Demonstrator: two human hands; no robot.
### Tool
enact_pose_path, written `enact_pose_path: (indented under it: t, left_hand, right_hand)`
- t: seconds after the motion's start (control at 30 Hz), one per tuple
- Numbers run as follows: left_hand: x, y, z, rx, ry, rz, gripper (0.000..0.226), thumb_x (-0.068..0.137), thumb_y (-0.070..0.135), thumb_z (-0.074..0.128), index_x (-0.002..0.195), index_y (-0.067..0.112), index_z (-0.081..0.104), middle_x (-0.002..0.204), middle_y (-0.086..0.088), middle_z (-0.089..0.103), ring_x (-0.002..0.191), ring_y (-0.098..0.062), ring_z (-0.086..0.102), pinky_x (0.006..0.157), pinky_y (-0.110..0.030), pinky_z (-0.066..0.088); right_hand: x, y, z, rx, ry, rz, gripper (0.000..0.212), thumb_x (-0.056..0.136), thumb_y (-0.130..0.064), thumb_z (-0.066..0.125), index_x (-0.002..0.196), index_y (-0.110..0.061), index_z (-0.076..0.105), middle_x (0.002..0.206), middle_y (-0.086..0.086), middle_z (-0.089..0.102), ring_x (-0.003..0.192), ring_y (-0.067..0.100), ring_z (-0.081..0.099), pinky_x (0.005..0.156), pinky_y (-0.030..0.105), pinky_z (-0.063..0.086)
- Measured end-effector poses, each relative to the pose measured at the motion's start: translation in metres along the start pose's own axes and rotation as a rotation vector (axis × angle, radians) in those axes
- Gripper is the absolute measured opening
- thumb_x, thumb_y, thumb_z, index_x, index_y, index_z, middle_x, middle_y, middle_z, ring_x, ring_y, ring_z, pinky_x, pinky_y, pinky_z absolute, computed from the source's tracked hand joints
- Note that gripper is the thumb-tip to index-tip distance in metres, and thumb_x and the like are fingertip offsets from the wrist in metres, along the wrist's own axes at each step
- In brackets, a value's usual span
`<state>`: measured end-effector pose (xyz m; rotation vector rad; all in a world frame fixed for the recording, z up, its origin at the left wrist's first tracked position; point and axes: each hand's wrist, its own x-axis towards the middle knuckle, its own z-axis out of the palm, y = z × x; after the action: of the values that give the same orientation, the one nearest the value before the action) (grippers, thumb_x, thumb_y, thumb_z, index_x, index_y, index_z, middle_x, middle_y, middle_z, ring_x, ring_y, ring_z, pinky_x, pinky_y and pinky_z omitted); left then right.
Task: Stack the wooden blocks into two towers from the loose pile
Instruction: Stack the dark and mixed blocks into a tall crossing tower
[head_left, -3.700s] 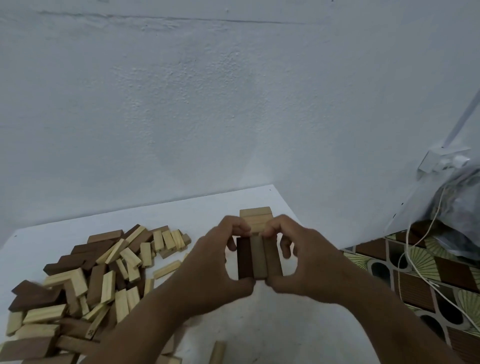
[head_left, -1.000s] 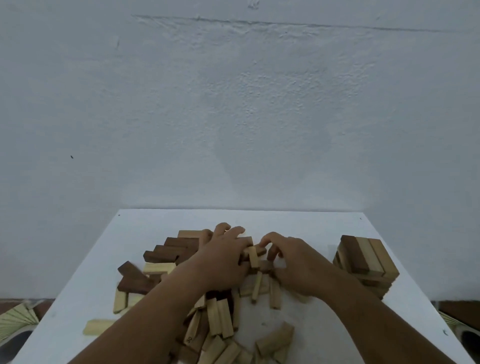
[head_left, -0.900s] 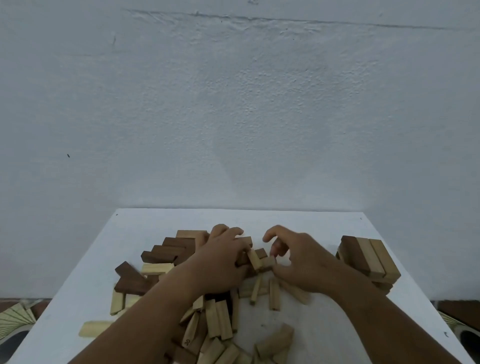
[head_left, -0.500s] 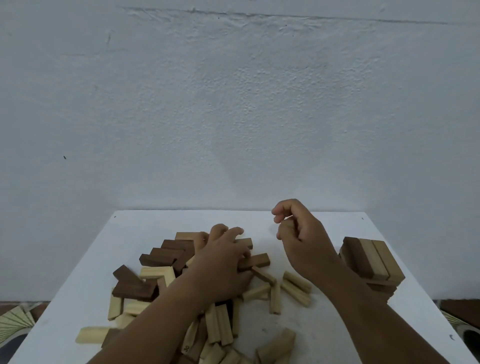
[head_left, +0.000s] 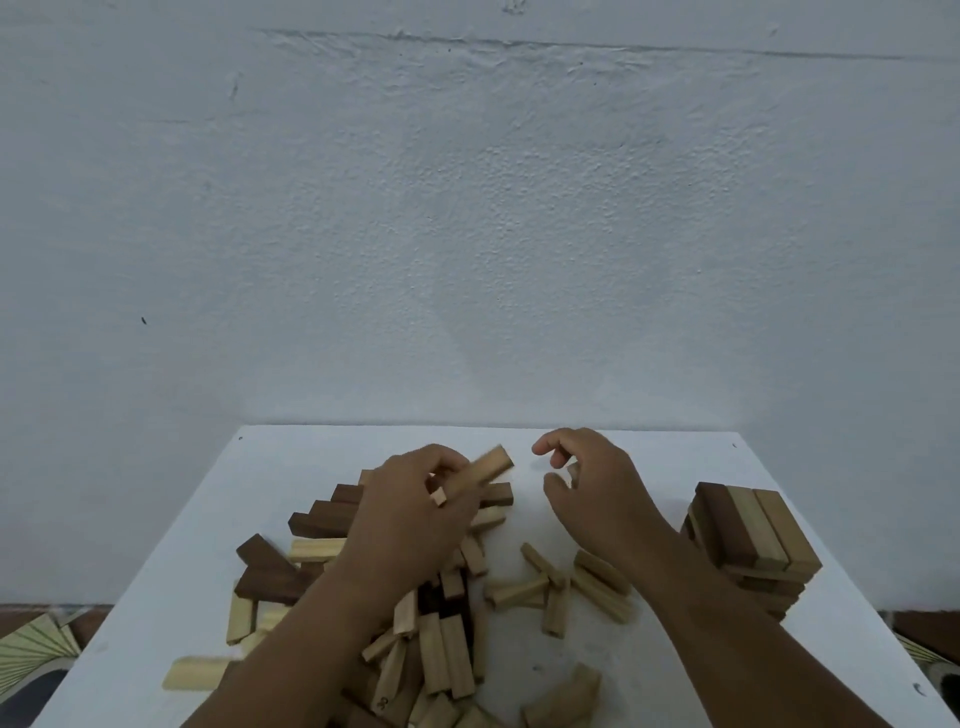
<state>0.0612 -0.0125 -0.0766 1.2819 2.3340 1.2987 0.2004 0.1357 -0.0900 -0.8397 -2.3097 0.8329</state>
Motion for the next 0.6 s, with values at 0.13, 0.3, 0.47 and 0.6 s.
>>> enact_pose_path:
  t: [0.13,0.3,0.47,0.6]
  left_hand:
    - [-0.006,-0.006,-0.02,-0.111,0.117,-0.137,0.013,0.089,0.027,0.066,0.099,0.034,0.067,0.085,0.013,0.07,0.076,0.002,0.062,0.063,-0.012,0.046]
    - [-0.018,-0.008,-0.031,-0.157,0.094,-0.189,0.016,0.091,0.029,0.063,0.105,0.036,0.067,0.093,0.015,0.072,0.085,0.003,0.065,0.074,-0.019,0.052]
    - [-0.032,0.004,-0.024,-0.278,0.064,-0.222,0.014,0.087,0.02,0.067,0.095,0.032,0.067,0.089,0.011,0.071,0.078,-0.006,0.066,0.07,-0.026,0.055]
    - [-0.044,0.021,-0.006,-0.3,0.011,-0.213,0.013,0.085,0.02,0.071,0.094,0.028,0.066,0.086,0.011,0.071,0.076,-0.01,0.068,0.07,-0.03,0.058]
  right_hand:
    - [0.012,0.003,0.027,-0.207,-0.234,0.015,0.043,0.088,-0.017,0.058,0.127,-0.034,0.053,0.115,-0.014,0.047,0.106,0.009,0.052,0.089,0.028,0.047]
    - [0.019,0.004,0.046,-0.305,-0.241,0.086,0.024,0.082,-0.014,0.058,0.099,-0.031,0.056,0.09,-0.02,0.048,0.086,0.01,0.054,0.063,0.022,0.042]
    - [-0.002,-0.01,0.023,-0.407,-0.125,0.013,0.013,0.088,-0.015,0.048,0.092,-0.018,0.06,0.09,-0.006,0.048,0.079,0.015,0.054,0.067,0.028,0.047]
    - [-0.047,-0.025,-0.008,-0.37,0.022,-0.019,0.011,0.087,-0.03,0.054,0.089,-0.022,0.061,0.086,-0.008,0.053,0.077,0.011,0.053,0.068,0.025,0.048]
